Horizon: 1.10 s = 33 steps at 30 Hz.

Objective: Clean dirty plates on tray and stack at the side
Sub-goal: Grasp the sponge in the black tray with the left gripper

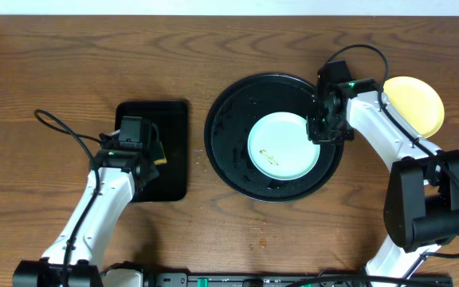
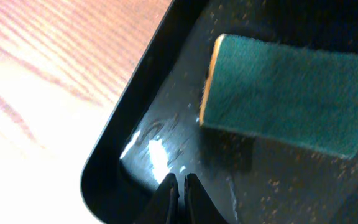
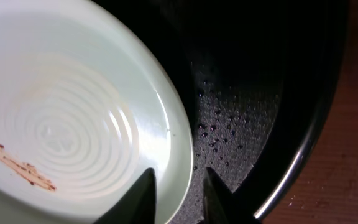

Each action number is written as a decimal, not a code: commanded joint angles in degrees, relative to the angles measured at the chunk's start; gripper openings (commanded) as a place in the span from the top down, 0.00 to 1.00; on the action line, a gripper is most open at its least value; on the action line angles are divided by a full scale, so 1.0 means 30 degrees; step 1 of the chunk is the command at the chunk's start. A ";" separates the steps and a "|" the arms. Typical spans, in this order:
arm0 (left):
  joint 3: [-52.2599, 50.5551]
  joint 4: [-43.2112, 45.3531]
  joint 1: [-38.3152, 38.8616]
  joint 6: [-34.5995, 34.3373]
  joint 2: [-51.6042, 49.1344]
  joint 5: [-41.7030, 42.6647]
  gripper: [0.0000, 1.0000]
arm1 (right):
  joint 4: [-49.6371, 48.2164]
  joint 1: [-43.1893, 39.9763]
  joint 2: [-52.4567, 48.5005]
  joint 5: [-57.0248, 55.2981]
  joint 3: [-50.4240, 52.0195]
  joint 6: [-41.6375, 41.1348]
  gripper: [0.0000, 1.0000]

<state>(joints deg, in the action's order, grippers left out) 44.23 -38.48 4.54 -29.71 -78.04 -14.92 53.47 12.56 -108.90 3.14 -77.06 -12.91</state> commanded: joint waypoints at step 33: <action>-0.0780 1.1300 -0.0262 0.3759 -0.4437 -0.1902 0.78 | -0.0408 0.0058 -0.0044 -0.0022 0.0138 0.0466 0.27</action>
<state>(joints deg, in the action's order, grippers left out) 41.60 -5.06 4.12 -22.44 -91.02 -19.77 52.25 12.56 -108.90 3.01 -77.01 -11.68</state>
